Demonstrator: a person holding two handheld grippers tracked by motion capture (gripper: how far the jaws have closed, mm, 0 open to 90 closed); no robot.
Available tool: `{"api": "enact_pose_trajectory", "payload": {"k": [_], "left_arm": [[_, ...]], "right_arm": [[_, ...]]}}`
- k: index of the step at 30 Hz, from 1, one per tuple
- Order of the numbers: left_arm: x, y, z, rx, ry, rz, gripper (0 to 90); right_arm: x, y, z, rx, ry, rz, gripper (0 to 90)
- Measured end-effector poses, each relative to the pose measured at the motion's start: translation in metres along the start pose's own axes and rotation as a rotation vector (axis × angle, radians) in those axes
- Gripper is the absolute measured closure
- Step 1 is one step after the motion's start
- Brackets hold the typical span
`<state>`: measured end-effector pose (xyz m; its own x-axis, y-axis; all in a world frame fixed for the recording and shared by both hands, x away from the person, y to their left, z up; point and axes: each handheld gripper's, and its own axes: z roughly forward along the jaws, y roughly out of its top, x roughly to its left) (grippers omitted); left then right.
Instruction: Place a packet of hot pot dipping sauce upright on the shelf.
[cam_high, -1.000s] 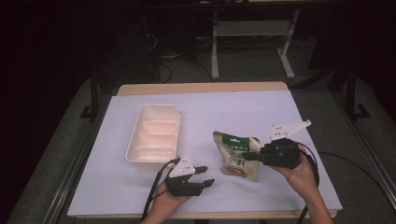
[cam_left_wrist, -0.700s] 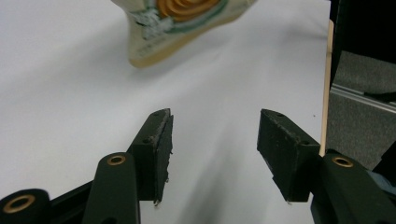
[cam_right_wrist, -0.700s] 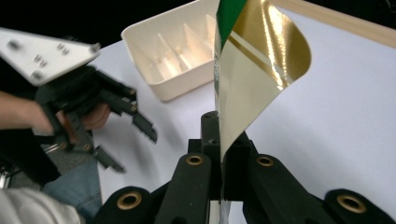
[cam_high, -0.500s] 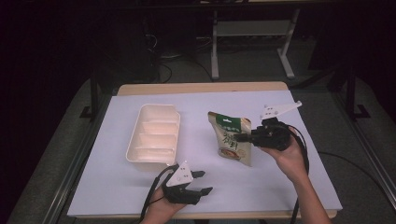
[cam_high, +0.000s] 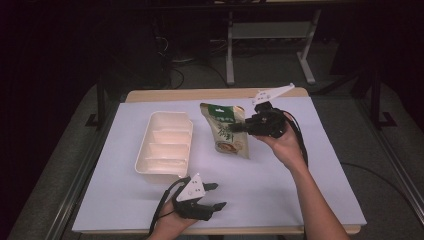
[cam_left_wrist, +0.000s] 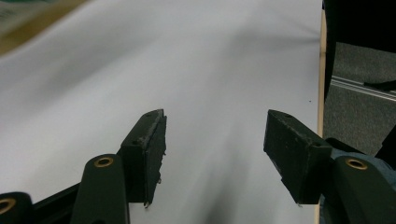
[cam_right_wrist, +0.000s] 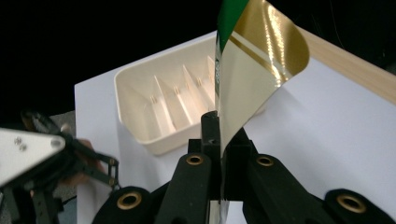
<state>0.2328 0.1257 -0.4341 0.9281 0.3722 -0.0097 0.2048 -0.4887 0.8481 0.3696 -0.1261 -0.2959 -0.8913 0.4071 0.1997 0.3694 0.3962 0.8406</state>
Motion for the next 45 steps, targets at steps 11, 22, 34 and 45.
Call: {"api": "enact_pose_trajectory", "payload": {"k": [11,22,34,45], "left_arm": [[0.001,-0.001,0.002,-0.001,-0.012,0.023,37.1],[0.004,-0.003,0.002,-0.003,-0.01,0.01,36.1],[0.006,-0.006,-0.001,-0.007,-0.011,0.008,35.4],[0.006,-0.006,0.0,-0.005,-0.022,0.008,34.8]], "right_arm": [[-0.015,0.046,0.036,-0.012,0.049,-0.04,89.6],[-0.017,0.076,0.08,-0.009,0.107,-0.067,89.6],[-0.019,0.084,0.112,-0.013,0.149,-0.065,89.6],[-0.012,0.102,0.131,-0.001,0.169,-0.084,89.7]]}}
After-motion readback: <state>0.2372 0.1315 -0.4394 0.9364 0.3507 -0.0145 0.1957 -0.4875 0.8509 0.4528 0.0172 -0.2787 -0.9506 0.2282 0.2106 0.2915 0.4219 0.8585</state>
